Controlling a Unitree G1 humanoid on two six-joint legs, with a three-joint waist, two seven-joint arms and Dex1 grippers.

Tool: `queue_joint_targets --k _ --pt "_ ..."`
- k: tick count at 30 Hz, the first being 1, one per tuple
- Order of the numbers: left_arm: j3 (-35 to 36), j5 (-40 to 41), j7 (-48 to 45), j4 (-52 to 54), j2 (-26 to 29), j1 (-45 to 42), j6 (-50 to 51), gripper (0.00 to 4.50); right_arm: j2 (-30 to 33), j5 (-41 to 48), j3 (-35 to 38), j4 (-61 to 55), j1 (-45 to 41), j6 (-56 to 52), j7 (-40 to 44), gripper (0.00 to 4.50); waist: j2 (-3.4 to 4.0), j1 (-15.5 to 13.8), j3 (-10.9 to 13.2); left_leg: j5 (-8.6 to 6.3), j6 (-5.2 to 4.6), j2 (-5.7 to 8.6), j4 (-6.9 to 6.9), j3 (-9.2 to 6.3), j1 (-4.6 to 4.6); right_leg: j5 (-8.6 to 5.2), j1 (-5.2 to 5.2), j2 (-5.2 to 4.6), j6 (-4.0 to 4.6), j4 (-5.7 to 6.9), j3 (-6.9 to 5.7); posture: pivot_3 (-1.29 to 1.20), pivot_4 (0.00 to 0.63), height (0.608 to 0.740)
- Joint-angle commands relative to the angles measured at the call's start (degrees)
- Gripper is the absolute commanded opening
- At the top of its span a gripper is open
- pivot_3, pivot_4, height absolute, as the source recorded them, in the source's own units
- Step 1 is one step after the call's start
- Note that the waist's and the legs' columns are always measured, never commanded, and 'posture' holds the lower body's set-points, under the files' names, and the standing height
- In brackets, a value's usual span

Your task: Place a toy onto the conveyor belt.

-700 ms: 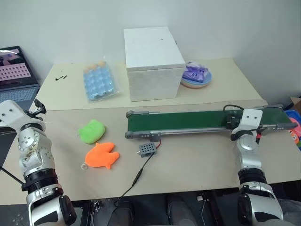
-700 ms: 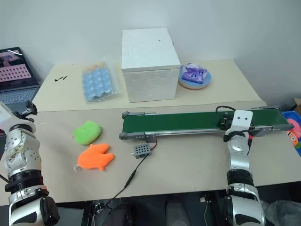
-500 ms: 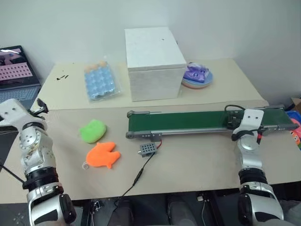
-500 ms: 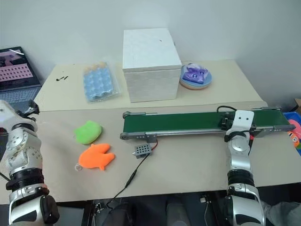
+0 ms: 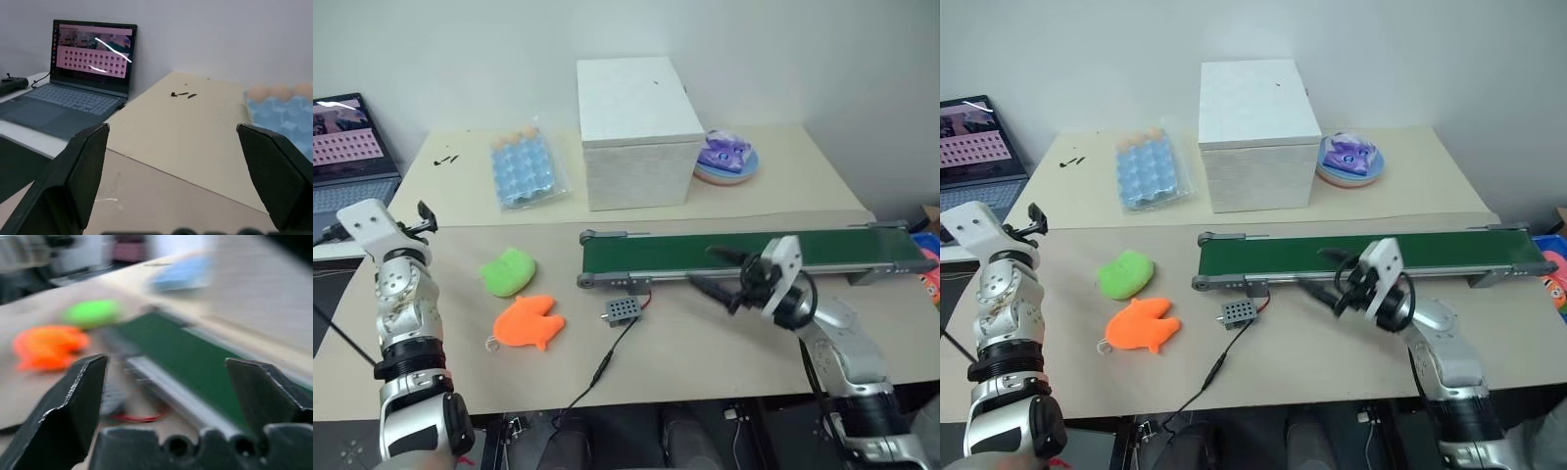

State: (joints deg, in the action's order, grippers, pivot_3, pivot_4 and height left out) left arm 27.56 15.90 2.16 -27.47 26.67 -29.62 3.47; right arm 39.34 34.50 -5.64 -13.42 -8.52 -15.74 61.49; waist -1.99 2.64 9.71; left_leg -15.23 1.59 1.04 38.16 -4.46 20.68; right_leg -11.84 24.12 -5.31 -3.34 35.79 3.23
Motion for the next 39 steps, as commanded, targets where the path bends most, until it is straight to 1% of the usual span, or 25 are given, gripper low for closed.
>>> queue_joint_targets --k 1,3,5,7,10,12,14,16,17,19,20,22,23,24,27,28,30,32,34,39 --pt "-0.52 -0.41 -1.16 1.84 0.58 -0.41 -1.12 4.46 1.84 0.52 -3.93 -4.25 -0.24 -1.94 7.82 4.5 -0.13 -0.14 -0.02 0.0 0.0 -0.03 0.01 -0.02 -0.03 0.0 -0.03 0.04 0.0 0.0 -0.03 0.0 0.15 0.74" --pt "-0.55 -0.29 -1.14 3.38 0.54 0.14 -0.63 4.46 1.48 -2.75 -6.5 -1.96 -0.7 0.16 9.86 4.5 -0.14 -0.3 -0.02 0.0 0.0 -0.02 0.06 -0.01 -0.04 0.02 -0.05 0.02 0.02 0.02 -0.04 0.0 0.15 0.74" --pt "-0.09 0.7 -1.57 5.52 0.44 1.18 0.25 4.46 0.65 -4.35 -7.47 -0.33 -1.14 1.28 10.63 4.5 -0.15 -0.34 -0.02 0.0 0.0 -0.02 0.09 -0.01 -0.04 0.02 -0.05 0.02 0.02 0.02 -0.04 0.0 0.15 0.74" --pt "2.06 5.8 -3.85 9.98 -0.36 3.22 3.72 4.46 -0.17 -4.28 -7.59 0.01 -1.43 1.22 11.15 4.5 -0.15 -0.33 -0.01 0.0 0.0 -0.02 0.09 -0.01 0.0 0.02 0.02 0.02 0.02 0.02 -0.04 0.0 0.15 0.74" --pt "13.05 31.56 -7.38 24.47 -3.37 10.87 18.99 4.46 -1.26 -5.39 -7.98 1.19 -2.01 1.81 12.01 4.5 -0.14 0.19 -0.01 0.0 0.0 -0.05 0.08 -0.02 0.06 0.03 0.12 0.0 0.03 0.03 0.0 0.0 0.15 0.74" --pt "17.7 41.89 -7.49 29.99 -3.57 15.85 25.14 4.46 -1.61 -5.83 -8.05 1.68 -2.21 2.04 12.44 4.5 -0.14 0.19 -0.01 -0.04 -0.05 -0.09 0.08 -0.03 0.01 0.02 0.13 -0.01 0.02 0.06 0.09 0.0 0.15 0.74" --pt "22.95 55.66 -9.54 34.74 -3.97 23.77 31.27 4.46 -2.11 -6.4 -8.15 2.47 -2.47 2.45 12.86 4.5 -0.15 -0.02 -0.01 -0.04 -0.05 -0.11 0.08 -0.03 0.02 0.02 0.16 0.03 0.02 0.12 0.07 0.0 0.15 0.74" --pt "26.27 65.94 -11.34 38.39 -5.27 31.54 35.24 4.46 -2.71 -6.81 -8.22 3.17 -2.94 2.53 13.02 4.5 -0.13 0.07 0.0 -0.06 -0.08 -0.14 0.08 -0.01 -0.05 0.02 0.14 0.04 0.04 0.1 0.12 0.0 0.15 0.74" --pt "26.89 69.43 -11.68 39.6 -5.82 34.36 36.22 4.46 -2.93 -6.94 -8.24 3.43 -3.13 2.54 13.1 4.5 -0.12 -0.08 0.01 -0.09 -0.11 -0.12 0.08 -0.01 -0.14 0.01 0.07 0.01 0.03 0.11 0.16 0.0 0.15 0.74" --pt "26.41 77.07 -11.18 42.42 -8.12 40.33 38.51 4.46 -3.37 -7.38 -8.43 4.02 -3.45 2.79 13.11 4.5 -0.13 -0.56 0.0 -0.1 -0.12 -0.09 0.09 0.06 -0.19 0.0 -0.05 0.02 0.03 0.08 0.1 0.0 0.15 0.74" --pt "25.88 79.52 -10.82 43.35 -8.78 42.21 39.09 4.46 -3.55 -7.57 -8.45 4.21 -3.53 2.91 13.17 4.5 -0.12 -0.9 0.0 -0.1 -0.12 -0.1 0.09 0.07 -0.26 0.01 -0.13 0.01 0.04 0.05 0.1 0.0 0.15 0.74" --pt "21.31 81.17 -10.77 45.74 -11.65 46.51 40.85 4.46 -3.83 -7.69 -8.42 4.27 -3.6 2.8 13.29 4.5 -0.12 -1.67 0.01 -0.1 -0.12 -0.06 0.11 0.08 -0.42 -0.12 -0.36 -0.02 -0.13 0.03 0.08 0.0 0.15 0.74" --pt "19.15 81.29 -10.13 46.01 -12.97 47.77 41.16 4.46 -3.98 -7.74 -8.37 4.28 -3.66 2.7 13.32 4.5 -0.12 -1.95 0.0 -0.1 -0.12 -0.07 0.14 0.08 -0.48 -0.26 -0.46 0.0 -0.34 -0.01 0.05 0.0 0.15 0.74" --pt "17.2 81.39 -9.65 46.02 -14.2 48.63 41.19 4.46 -4.17 -7.8 -8.28 4.39 -3.76 2.63 13.35 4.5 -0.12 -2.02 0.0 -0.1 -0.12 -0.06 0.17 0.07 -0.51 -0.31 -0.56 0.0 -0.36 -0.03 0.01 0.0 0.15 0.74" --pt "12.69 80.93 -8.2 44.84 -17.06 49.55 40.4 4.46 -4.61 -8.19 -8.0 4.61 -4.01 2.61 13.32 4.5 -0.17 -1.9 -0.02 -0.1 -0.12 -0.08 0.22 0.06 -0.61 -0.43 -0.8 0.04 -0.28 -0.08 -0.04 0.0 0.15 0.74" --pt "11.28 80.82 -7.45 43.9 -18.02 49.6 40.1 4.46 -4.71 -8.21 -7.86 4.54 -4.05 2.57 13.18 4.5 -0.17 -1.84 -0.02 -0.1 -0.12 -0.1 0.22 0.06 -0.61 -0.57 -0.8 0.06 -0.04 -0.1 -0.04 0.0 0.15 0.74" --pt "9.38 81.27 -5.84 41.97 -19.71 49.64 39.33 4.46 -4.86 -8.22 -7.56 4.45 -4.06 2.54 12.77 4.5 -0.11 -1.62 -0.03 -0.1 -0.12 -0.11 0.21 0.06 -0.62 -0.56 -0.81 0.05 -0.06 -0.1 -0.04 0.0 0.15 0.74" --pt "7.82 80.11 -5.5 41.37 -20.36 50.3 39.08 4.46 -4.8 -8.15 -7.14 4.26 -3.98 2.44 12.43 4.5 -0.12 -1.5 -0.03 -0.11 -0.14 -0.11 0.21 0.07 -0.61 -0.48 -0.8 0.06 -0.2 -0.1 -0.03 0.0 0.15 0.74" --pt "6.21 80.18 -5.29 42.54 -20.53 51.42 39.56 4.46 -4.72 -8.16 -6.47 4.13 -3.8 2.64 11.84 4.5 -0.12 -1.48 -0.03 -0.16 -0.21 -0.1 0.2 0.06 -0.59 -0.47 -0.78 0.05 -0.15 -0.1 -0.03 0.0 0.15 0.74" --pt "4.81 85.39 -3.36 46.46 -20.15 53.98 39.34 4.46 -4.38 -8.61 -5.65 3.81 -3.27 2.54 10.64 4.5 -0.12 -1.75 -0.02 -0.24 -0.19 -0.1 0.2 0.02 -0.52 -0.49 -0.74 0.03 -0.04 -0.13 -0.06 0.0 0.15 0.74"
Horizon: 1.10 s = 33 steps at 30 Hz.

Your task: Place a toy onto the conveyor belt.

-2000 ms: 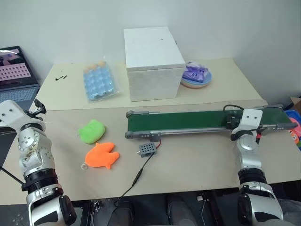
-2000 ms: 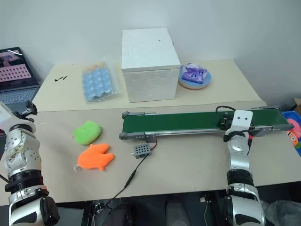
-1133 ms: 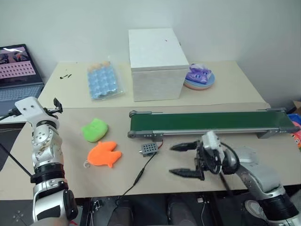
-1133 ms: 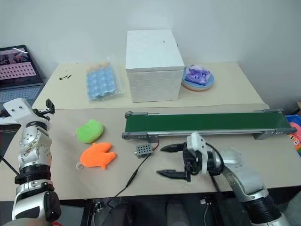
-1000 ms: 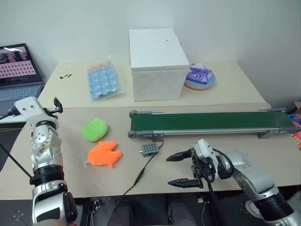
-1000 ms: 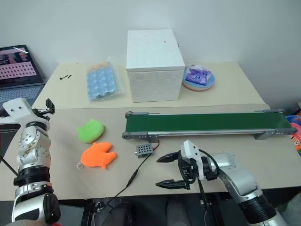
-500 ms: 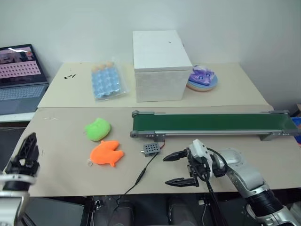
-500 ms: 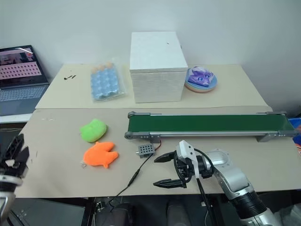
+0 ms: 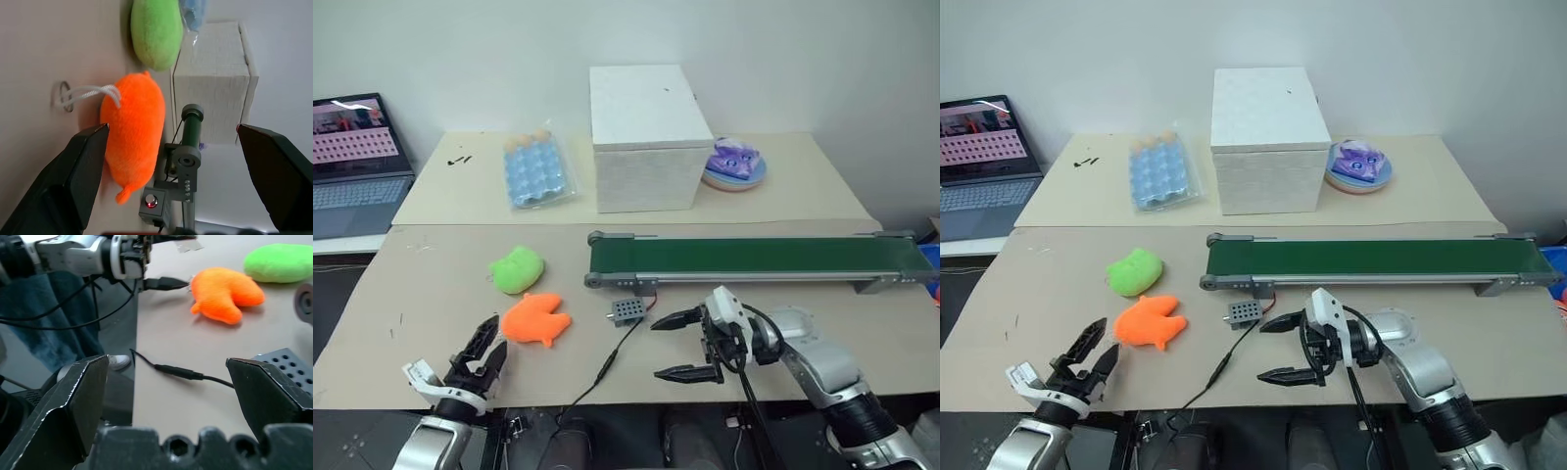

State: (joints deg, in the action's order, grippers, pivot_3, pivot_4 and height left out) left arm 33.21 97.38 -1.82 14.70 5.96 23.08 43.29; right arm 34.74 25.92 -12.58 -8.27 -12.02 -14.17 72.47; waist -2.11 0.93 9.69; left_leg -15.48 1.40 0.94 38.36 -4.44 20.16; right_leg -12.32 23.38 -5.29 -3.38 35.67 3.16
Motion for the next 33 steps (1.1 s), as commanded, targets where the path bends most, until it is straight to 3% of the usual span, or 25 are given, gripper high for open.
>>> queue_joint_targets --k 1,11,15,21,25,33 --pt "-1.65 3.98 1.44 4.42 0.83 1.61 -0.32 4.46 0.13 -0.07 1.33 -1.53 0.49 1.03 -0.51 4.5 0.01 -0.05 0.01 0.0 0.0 0.0 0.0 0.0 0.0 -0.03 0.0 -0.01 -0.03 -0.01 0.0 0.0 0.15 0.74" --pt "-7.25 -4.67 6.25 -2.89 0.68 -6.76 -4.7 4.46 -0.46 1.35 2.82 -4.28 1.46 0.09 -2.95 4.5 0.04 -0.21 0.02 0.0 0.01 0.01 0.0 -0.02 0.01 -0.13 -0.03 0.0 -0.16 -0.05 -0.05 0.0 0.15 0.74" --pt "-7.51 -7.03 6.43 -4.93 1.01 -8.44 -5.51 4.46 -0.5 1.27 3.28 -4.64 1.7 0.09 -3.52 4.5 0.08 -0.14 0.01 -0.01 -0.01 0.01 -0.04 -0.03 0.03 0.1 -0.03 0.0 0.14 -0.17 -0.06 0.0 0.15 0.74" --pt "-7.75 -8.05 7.48 -5.37 0.47 -11.58 -6.05 4.46 -0.74 0.44 2.76 -5.13 2.03 0.25 -4.35 4.5 0.14 -0.35 -0.01 0.0 0.01 0.01 -0.03 -0.13 0.0 -0.12 -0.14 0.0 -0.11 -0.18 -0.21 0.0 0.15 0.74" --pt "-8.1 -7.81 8.0 -4.27 -0.25 -11.03 -5.9 3.44 -0.56 0.17 2.73 -4.96 2.02 0.3 -4.54 4.5 0.15 -0.21 -0.01 0.0 0.0 0.01 -0.05 -0.14 0.05 -0.04 -0.12 -0.01 -0.2 -0.33 -0.21 0.0 0.15 0.74" --pt "-9.7 -8.34 5.54 0.26 -0.23 -9.32 -5.31 0.52 -0.94 -1.06 2.22 -3.65 1.62 0.86 -4.82 4.5 0.14 -0.21 -0.01 -0.01 -0.01 0.01 -0.09 -0.14 0.12 0.15 -0.13 -0.02 -0.04 -0.56 -0.23 0.0 0.15 0.74"
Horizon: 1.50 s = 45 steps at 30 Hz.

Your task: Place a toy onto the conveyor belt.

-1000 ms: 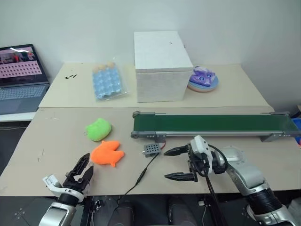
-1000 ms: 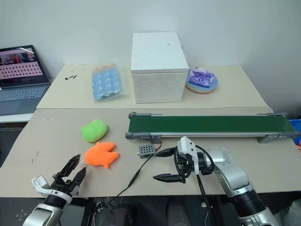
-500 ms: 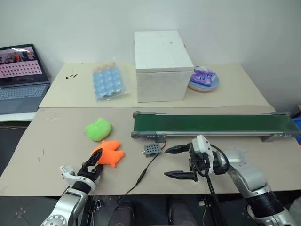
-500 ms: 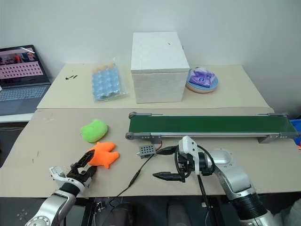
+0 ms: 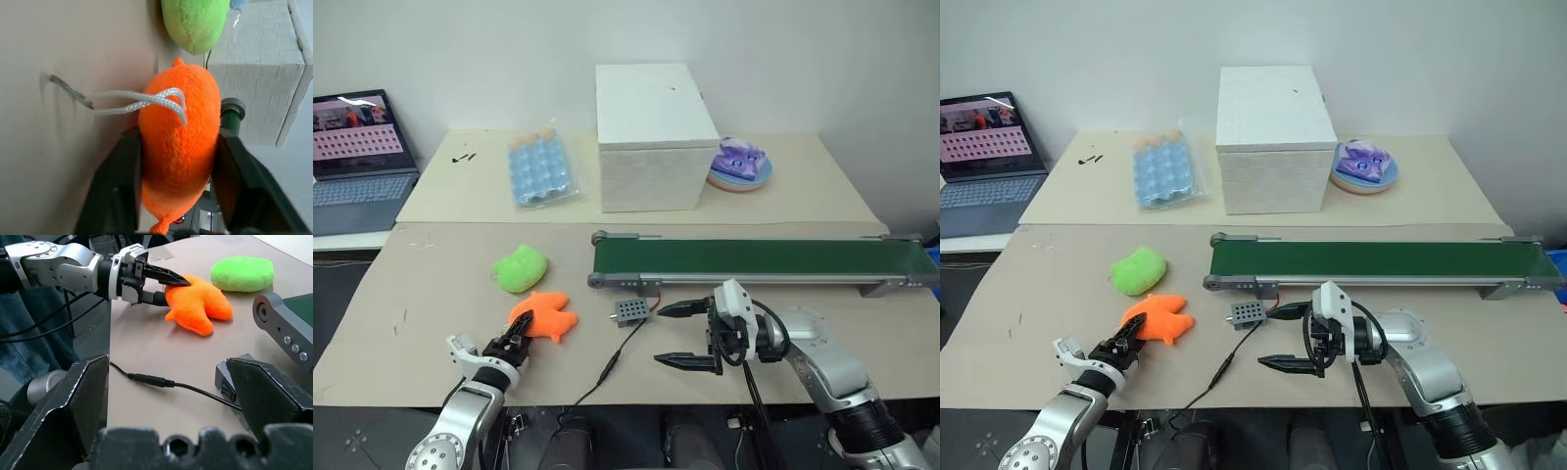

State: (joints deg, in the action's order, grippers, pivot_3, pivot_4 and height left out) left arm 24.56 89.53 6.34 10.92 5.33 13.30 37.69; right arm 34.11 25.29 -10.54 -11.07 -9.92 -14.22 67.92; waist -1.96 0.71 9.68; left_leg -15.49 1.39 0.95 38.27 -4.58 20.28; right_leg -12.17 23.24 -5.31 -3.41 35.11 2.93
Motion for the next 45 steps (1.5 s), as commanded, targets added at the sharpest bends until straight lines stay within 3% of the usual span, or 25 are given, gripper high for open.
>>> queue_joint_targets --k 1,9,12,14,16,18,20,22,25,28,35,44,45 --pt "-1.32 -0.84 -3.56 4.93 0.52 0.56 0.2 0.52 -0.35 -0.53 0.15 -0.71 -0.52 0.96 -0.25 4.5 -0.01 0.01 0.0 0.0 0.0 0.0 0.0 0.0 0.0 -0.02 0.0 0.0 -0.04 0.0 -0.01 0.0 0.15 0.74" --pt "-0.65 -4.51 -9.55 16.74 5.89 -7.34 -4.8 0.52 -0.93 -2.13 -0.12 1.0 -1.39 1.12 -0.28 4.5 0.0 -0.08 0.02 0.01 0.01 -0.01 0.0 -0.01 0.02 -0.03 -0.01 0.0 -0.03 -0.03 -0.04 0.0 0.15 0.74" --pt "-2.31 -11.85 -9.45 18.25 10.57 -13.17 -6.11 0.52 -1.14 -2.3 -0.02 1.56 -1.65 1.49 -0.11 4.5 0.0 0.12 0.03 0.0 0.01 -0.01 -0.01 -0.01 0.02 0.05 -0.03 0.01 0.05 -0.06 -0.04 0.0 0.15 0.74" --pt "-7.8 -26.49 -10.35 18.91 15.78 -17.56 -8.19 0.52 -1.65 -2.7 0.18 2.52 -1.76 2.51 -0.43 4.5 -0.01 0.11 0.04 0.0 0.01 0.0 -0.04 0.0 0.02 0.11 -0.01 0.02 0.14 -0.08 -0.03 0.0 0.15 0.74" --pt "-17.97 -48.41 -10.86 17.34 23.22 -20.54 -13.13 0.52 -2.27 -2.37 0.54 2.92 -1.52 2.89 -0.64 4.5 0.02 0.02 0.04 0.01 0.02 0.01 -0.07 0.0 0.01 0.13 0.0 0.04 0.17 -0.08 -0.04 0.0 0.15 0.74" --pt "-30.04 -74.58 -9.73 11.41 31.02 -22.42 -24.06 0.52 -3.15 -2.38 1.01 3.23 -1.29 3.86 -1.35 4.5 0.04 0.04 0.04 0.02 0.03 0.03 -0.11 0.02 -0.01 0.14 -0.04 0.01 0.17 -0.12 -0.03 0.0 0.15 0.74" --pt "-39.26 -97.5 -4.85 3.15 35.43 -25.64 -38.62 0.52 -4.38 -1.83 1.6 3.06 -0.86 3.96 -2.48 4.5 0.1 0.11 0.05 0.02 0.04 0.05 -0.2 0.04 -0.01 0.14 -0.03 0.02 0.17 -0.19 -0.02 0.0 0.15 0.74" --pt "-45.14 -112.35 -0.25 -3.38 37.44 -29.49 -49.1 0.52 -5.25 -1.6 1.81 2.82 -0.56 3.96 -3.32 4.5 0.09 0.01 0.08 0.03 0.05 0.04 -0.34 0.09 -0.01 0.15 0.06 0.03 0.19 -0.24 0.04 0.0 0.15 0.74" --pt "-51.19 -127.49 6.55 -12.86 38.24 -35.48 -60.26 0.52 -6.68 -1.46 2.26 2.58 -0.28 4.67 -4.61 4.5 0.1 -0.26 0.09 0.04 0.06 0.03 -0.43 0.05 0.15 0.14 0.27 0.0 0.17 -0.26 0.01 0.0 0.15 0.74" --pt "-54.38 -134.77 11.59 -22.16 37.08 -40.39 -67.72 0.52 -9.03 -0.41 3.39 2.49 0.45 6.57 -6.04 4.5 0.1 -0.59 0.09 0.07 0.12 0.04 -0.42 0.05 0.62 0.19 0.88 -0.06 0.15 -0.08 0.01 0.0 0.15 0.74" --pt "-57.07 -139.72 14.16 -39.15 33.93 -48.96 -77.8 0.52 -12.95 -3.37 3.48 5.52 4.77 16.86 -7.27 4.5 0.1 -0.35 0.09 0.09 0.13 0.05 -0.41 0.06 0.88 0.38 1.13 -0.06 0.1 -0.06 -0.03 0.0 0.15 0.74" --pt "-57.07 -141.24 14.06 -45.5 30.75 -52.11 -82.68 0.52 -14.23 -5.44 1.53 6.01 7.67 20.84 -8.27 4.5 0.11 0.12 0.09 0.1 0.13 0.07 -0.36 0.07 0.84 0.39 1.09 -0.06 0.05 0.03 -0.03 0.0 0.15 0.74" --pt "-56.89 -141.18 14.13 -45.54 30.57 -52.07 -83.19 0.79 -14.23 -5.79 1.48 6.21 7.59 21.0 -8.46 4.5 0.11 0.14 0.09 0.1 0.13 0.07 -0.36 0.06 0.84 0.39 1.1 -0.05 0.06 0.05 -0.03 0.0 0.15 0.74"
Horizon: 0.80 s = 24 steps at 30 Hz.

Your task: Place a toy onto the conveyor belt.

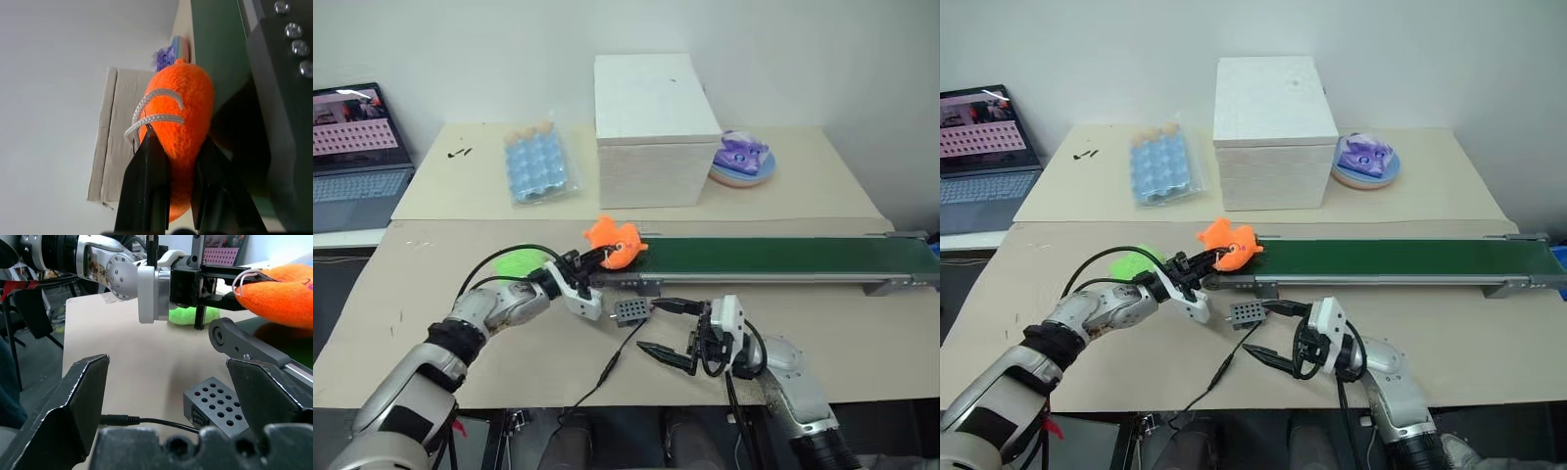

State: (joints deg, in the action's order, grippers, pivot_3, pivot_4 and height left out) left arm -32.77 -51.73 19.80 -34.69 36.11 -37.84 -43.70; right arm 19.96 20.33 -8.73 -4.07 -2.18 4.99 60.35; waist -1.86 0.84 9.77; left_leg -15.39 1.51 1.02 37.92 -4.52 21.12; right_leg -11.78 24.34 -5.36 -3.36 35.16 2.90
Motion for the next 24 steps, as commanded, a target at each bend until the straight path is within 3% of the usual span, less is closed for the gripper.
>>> queue_joint_targets --k 1,3,4,9,18,24 --pt "0.74 0.54 0.53 0.09 -0.26 -0.85 -2.46 1.1 -0.2 -0.91 -0.21 -0.58 -0.38 1.63 -1.29 4.5 0.0 0.02 0.0 0.0 0.0 0.0 0.0 0.0 -0.01 0.0 0.0 0.0 0.0 0.02 0.0 0.0 0.15 0.74" --pt "1.25 1.42 -0.05 0.01 -0.42 -0.69 -3.31 1.65 -0.28 -0.86 0.0 -0.4 -0.62 1.41 -1.7 4.5 0.0 -0.03 0.0 0.0 0.0 0.0 0.02 0.0 -0.02 0.0 0.0 0.0 0.0 0.06 0.0 0.0 0.15 0.74" --pt "1.54 1.53 -0.27 0.01 -0.34 -0.65 -3.26 2.2 -0.11 -1.14 -0.01 -0.22 -0.83 1.49 -1.73 4.5 0.0 -0.04 0.0 0.01 0.0 0.0 0.04 0.0 -0.02 0.0 -0.01 0.0 0.0 0.08 0.0 0.0 0.15 0.74" --pt "2.69 2.57 -2.06 -0.7 0.0 -0.47 -2.95 4.02 0.19 -1.18 0.03 0.81 -1.7 1.45 -1.56 4.5 0.01 -0.06 -0.01 0.01 0.0 0.0 0.22 -0.01 -0.11 0.0 -0.12 0.0 0.0 0.22 0.0 0.0 0.15 0.74" --pt "4.95 4.9 -5.0 0.13 1.4 0.07 -3.51 4.02 0.28 -1.27 0.24 2.61 -3.04 1.67 -1.25 4.5 0.01 0.12 -0.01 0.0 0.0 0.0 0.4 0.01 -0.27 -0.01 -0.17 0.02 -0.01 0.58 0.04 0.0 0.15 0.74" --pt "7.13 10.72 -11.76 1.74 2.82 0.98 -4.67 4.02 0.05 -1.33 0.32 3.41 -3.73 1.78 -1.53 4.5 0.01 0.06 -0.01 0.0 0.0 0.0 0.4 0.01 -0.26 -0.01 -0.14 0.02 -0.01 0.59 0.04 0.0 0.15 0.74"
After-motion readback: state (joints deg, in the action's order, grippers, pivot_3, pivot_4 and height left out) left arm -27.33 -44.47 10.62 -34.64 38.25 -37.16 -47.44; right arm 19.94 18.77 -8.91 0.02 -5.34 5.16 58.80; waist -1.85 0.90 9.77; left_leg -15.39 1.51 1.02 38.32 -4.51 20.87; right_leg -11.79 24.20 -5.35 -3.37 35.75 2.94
